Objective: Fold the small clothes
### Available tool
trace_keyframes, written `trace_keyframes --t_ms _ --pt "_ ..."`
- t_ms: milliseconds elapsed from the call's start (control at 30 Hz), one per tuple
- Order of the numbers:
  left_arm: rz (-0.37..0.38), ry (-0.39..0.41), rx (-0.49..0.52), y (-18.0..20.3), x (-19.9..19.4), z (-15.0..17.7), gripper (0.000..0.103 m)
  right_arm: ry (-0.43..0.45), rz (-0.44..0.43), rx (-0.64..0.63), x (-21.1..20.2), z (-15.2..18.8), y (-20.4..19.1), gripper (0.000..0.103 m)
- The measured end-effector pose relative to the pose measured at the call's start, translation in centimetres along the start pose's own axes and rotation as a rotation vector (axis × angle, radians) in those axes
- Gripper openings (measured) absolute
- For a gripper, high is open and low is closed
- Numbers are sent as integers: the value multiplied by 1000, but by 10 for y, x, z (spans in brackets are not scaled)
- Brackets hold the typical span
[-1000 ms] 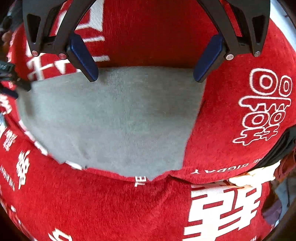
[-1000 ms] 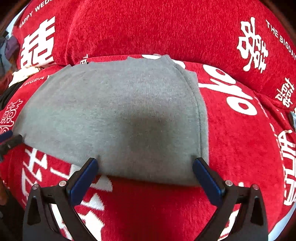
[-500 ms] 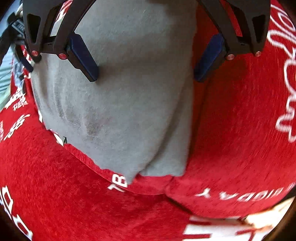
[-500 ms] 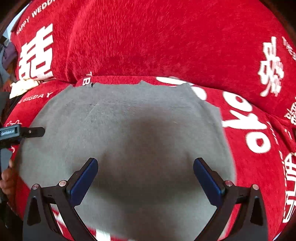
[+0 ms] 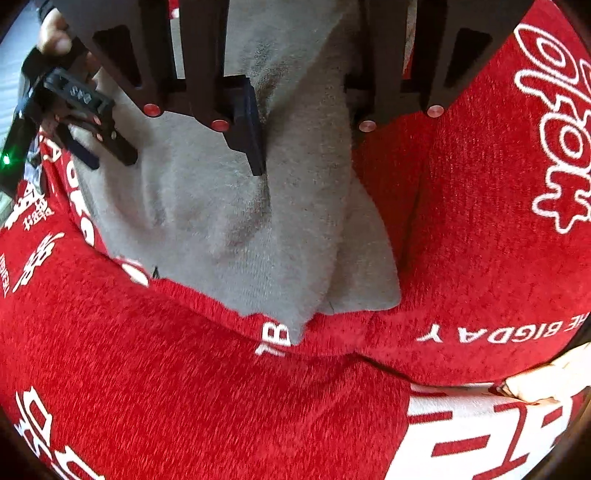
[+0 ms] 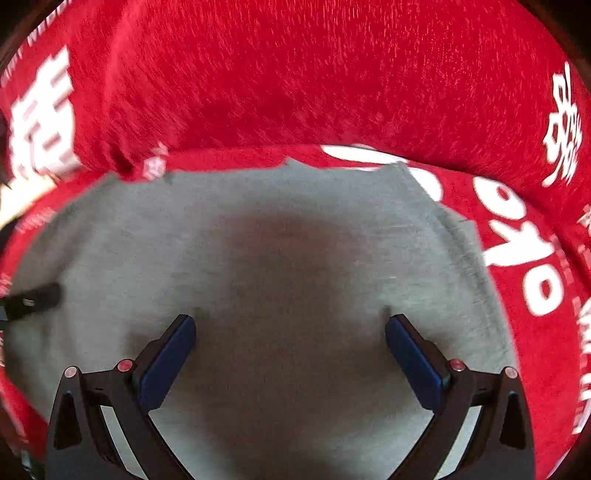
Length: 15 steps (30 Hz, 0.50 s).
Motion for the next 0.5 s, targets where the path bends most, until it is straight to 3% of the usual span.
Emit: trace_keyframes --t_ms 100,167,233,300,500 --pt "-39 -1 -8 4 -4 -3 31 -17 33 -58 9 6 -14 103" --pt "-69 -2 -3 8 -7 -3 31 39 77 -110 10 6 -22 103" --pt "-103 -5 8 16 -8 -3 31 3 53 -110 10 4 -17 103" --pt "-129 -3 28 26 -13 -4 31 -18 44 -74 3 4 -2 103" --pt "-241 -11 82 68 -15 -9 30 58 99 5 -30 19 78 103"
Point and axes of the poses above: each gripper's, at about its wrist camera, not at the fingertips, and x roughly the way its jaws point, y to its right, z to its underside, the point moved 8 cm from there along x, roughly the way its jaws point, and after that the axes turned 12 degrees about z, right-handed, at the moved point
